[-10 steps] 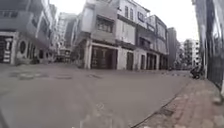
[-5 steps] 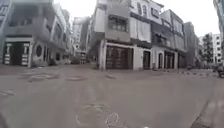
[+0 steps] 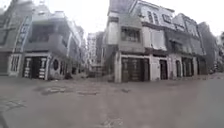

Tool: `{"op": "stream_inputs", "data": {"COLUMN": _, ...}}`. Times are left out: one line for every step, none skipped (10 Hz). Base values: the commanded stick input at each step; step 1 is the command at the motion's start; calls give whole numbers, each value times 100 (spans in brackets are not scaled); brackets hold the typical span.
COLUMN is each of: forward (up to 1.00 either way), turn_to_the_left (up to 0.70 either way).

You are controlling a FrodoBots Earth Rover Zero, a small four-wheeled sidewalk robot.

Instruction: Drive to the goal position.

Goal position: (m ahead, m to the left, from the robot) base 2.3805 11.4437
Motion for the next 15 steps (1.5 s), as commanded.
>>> {"op": "stream_inputs", "data": {"forward": 56, "turn_to_the_left": 56}}
{"op": "stream_inputs", "data": {"forward": 56, "turn_to_the_left": 56}}
{"op": "stream_inputs", "data": {"forward": 56, "turn_to_the_left": 56}}
{"op": "stream_inputs", "data": {"forward": 56, "turn_to_the_left": 56}}
{"op": "stream_inputs", "data": {"forward": 56, "turn_to_the_left": 56}}
{"op": "stream_inputs", "data": {"forward": 56, "turn_to_the_left": 56}}
{"op": "stream_inputs", "data": {"forward": 56, "turn_to_the_left": 56}}
{"op": "stream_inputs", "data": {"forward": 56, "turn_to_the_left": 56}}
{"op": "stream_inputs", "data": {"forward": 56, "turn_to_the_left": 56}}
{"op": "stream_inputs", "data": {"forward": 56, "turn_to_the_left": 56}}
{"op": "stream_inputs", "data": {"forward": 56, "turn_to_the_left": 56}}
{"op": "stream_inputs", "data": {"forward": 56, "turn_to_the_left": 56}}
{"op": "stream_inputs", "data": {"forward": 59, "turn_to_the_left": 53}}
{"op": "stream_inputs", "data": {"forward": 63, "turn_to_the_left": 40}}
{"op": "stream_inputs", "data": {"forward": 67, "turn_to_the_left": 33}}
